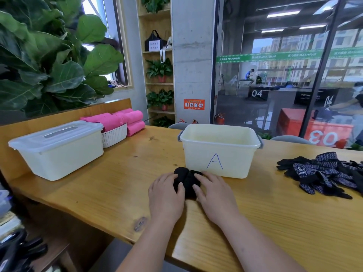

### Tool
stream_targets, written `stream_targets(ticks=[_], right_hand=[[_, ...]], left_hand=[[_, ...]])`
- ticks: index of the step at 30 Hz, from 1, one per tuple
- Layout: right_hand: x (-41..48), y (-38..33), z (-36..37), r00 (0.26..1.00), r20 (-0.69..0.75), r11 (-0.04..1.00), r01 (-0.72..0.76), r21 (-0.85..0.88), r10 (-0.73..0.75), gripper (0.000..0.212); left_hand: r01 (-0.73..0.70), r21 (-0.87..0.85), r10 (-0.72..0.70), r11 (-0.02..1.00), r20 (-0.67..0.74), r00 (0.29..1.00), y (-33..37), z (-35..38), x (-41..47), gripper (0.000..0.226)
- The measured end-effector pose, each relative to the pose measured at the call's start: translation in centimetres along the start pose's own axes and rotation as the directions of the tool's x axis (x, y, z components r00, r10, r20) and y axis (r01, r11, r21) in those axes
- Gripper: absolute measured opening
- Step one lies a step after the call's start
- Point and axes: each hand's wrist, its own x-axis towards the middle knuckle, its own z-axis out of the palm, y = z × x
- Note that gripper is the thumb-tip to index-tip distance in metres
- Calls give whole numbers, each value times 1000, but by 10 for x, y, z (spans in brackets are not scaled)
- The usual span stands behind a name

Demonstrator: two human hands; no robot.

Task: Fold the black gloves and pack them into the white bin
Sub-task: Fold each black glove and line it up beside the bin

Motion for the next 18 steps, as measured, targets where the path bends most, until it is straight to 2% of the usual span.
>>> stream_targets(ticks=[6,11,18], right_hand=[[-10,3,-7,999,-41,1000,-3,-10,3,56],[-37,16,-22,999,-30,999,-34,-19,34,62],[-84,54,-62,995,-45,993,-96,-63,93,63]], left_hand=[[-218,36,219,975,-34,975,2,4,-6,46],[-443,138,448,886,-4,894,10,9,-17,45],[-488,189,484,852,68,872,27,10,-34,43]])
